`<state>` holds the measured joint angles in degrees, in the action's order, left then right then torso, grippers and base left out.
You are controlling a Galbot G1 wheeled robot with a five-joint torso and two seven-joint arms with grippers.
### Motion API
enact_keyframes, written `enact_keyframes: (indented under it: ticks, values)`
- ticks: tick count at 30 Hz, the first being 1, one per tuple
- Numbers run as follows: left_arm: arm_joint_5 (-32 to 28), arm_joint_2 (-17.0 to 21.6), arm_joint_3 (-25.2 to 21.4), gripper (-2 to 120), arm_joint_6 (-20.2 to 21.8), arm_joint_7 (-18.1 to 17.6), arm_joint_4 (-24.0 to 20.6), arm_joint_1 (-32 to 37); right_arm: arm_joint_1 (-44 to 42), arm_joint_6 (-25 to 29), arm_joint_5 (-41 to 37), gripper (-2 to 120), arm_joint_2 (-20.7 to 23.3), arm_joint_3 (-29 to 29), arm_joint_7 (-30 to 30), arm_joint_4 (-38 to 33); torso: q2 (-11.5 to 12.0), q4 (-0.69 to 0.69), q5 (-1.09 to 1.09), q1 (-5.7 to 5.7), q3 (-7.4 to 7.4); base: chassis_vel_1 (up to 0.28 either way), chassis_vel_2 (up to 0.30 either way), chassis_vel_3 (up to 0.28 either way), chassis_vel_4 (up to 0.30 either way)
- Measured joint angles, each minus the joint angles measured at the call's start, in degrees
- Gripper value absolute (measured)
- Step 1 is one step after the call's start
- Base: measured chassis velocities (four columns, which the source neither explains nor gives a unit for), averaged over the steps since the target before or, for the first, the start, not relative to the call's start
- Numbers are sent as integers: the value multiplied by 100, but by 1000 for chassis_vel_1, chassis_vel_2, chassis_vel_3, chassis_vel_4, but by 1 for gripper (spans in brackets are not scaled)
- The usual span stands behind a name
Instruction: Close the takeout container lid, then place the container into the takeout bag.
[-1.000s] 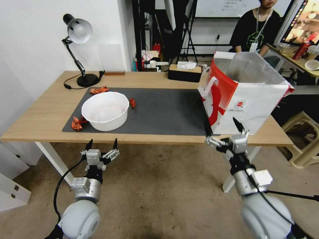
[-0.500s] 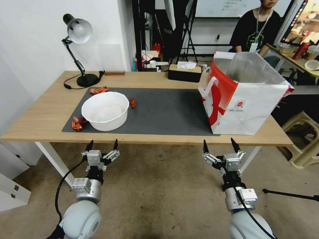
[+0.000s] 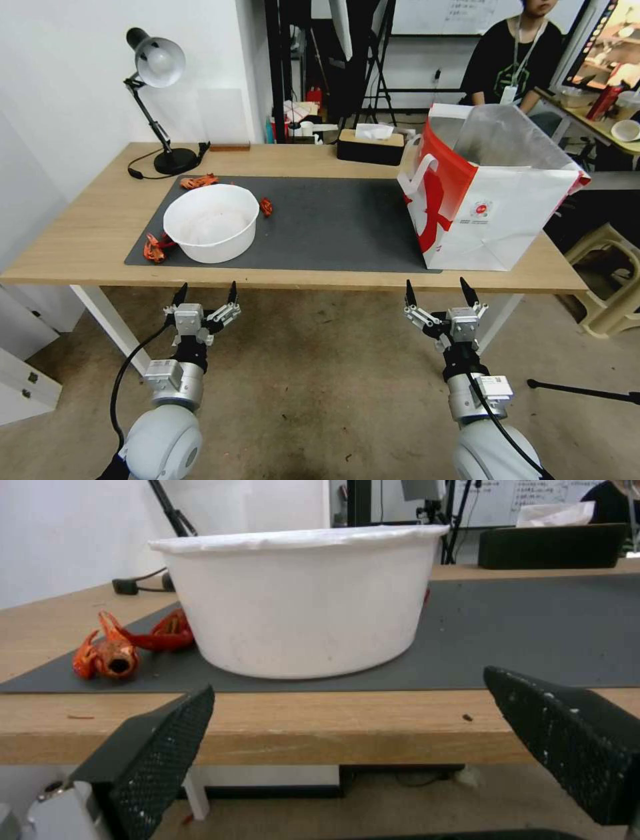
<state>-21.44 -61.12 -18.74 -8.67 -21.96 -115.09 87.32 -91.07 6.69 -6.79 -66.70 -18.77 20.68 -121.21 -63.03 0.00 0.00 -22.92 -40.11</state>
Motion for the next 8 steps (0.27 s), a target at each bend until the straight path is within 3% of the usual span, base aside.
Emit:
enact_keyframes:
  ticks: [8]
  values:
    - [0, 0, -1, 100, -1, 1, -3, 1, 3, -6, -4, 100, 2, -4, -6, -6, 1, 0, 0, -2, 0, 0, 0, 0, 0]
